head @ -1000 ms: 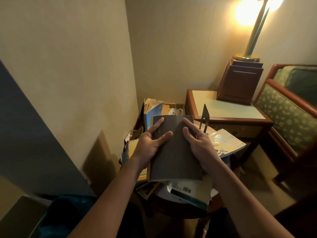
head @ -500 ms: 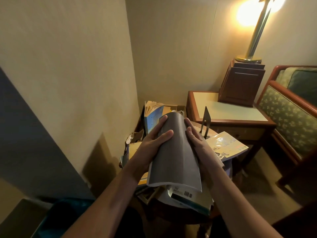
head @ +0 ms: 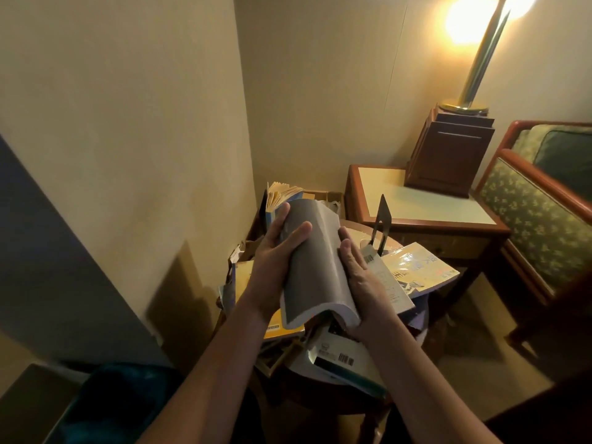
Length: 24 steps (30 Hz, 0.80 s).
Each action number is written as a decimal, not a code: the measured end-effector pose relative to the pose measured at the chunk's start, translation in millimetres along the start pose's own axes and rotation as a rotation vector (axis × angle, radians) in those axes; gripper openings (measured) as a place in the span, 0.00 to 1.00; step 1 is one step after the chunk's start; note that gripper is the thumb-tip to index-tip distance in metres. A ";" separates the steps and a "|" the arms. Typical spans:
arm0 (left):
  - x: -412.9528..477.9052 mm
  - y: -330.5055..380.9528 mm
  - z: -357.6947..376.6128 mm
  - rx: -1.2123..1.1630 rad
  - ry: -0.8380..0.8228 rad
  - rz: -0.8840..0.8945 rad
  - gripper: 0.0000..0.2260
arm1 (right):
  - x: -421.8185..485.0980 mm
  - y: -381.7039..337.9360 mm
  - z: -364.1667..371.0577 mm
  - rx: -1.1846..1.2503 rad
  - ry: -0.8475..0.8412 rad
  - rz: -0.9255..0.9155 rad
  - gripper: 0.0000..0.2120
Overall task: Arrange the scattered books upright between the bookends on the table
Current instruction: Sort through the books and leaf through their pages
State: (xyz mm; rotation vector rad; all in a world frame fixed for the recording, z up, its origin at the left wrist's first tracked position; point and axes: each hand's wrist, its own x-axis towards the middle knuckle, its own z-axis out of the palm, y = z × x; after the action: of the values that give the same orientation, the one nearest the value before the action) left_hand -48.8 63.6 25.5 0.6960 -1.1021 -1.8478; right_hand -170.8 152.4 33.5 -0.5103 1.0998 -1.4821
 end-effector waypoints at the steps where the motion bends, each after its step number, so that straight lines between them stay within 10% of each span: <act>1: -0.2 0.5 -1.0 0.008 -0.006 0.016 0.27 | -0.1 1.2 -0.8 0.009 -0.009 -0.004 0.17; 24: 65.7 52.4 -27.8 0.440 -0.119 0.002 0.16 | 87.8 -41.9 -50.3 -0.468 -0.209 -0.198 0.18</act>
State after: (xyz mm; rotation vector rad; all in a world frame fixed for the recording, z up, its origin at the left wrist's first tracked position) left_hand -38.5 -18.5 57.0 0.8375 -1.6126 -1.6749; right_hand -255.2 83.4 22.3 -1.1021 1.2572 -1.2983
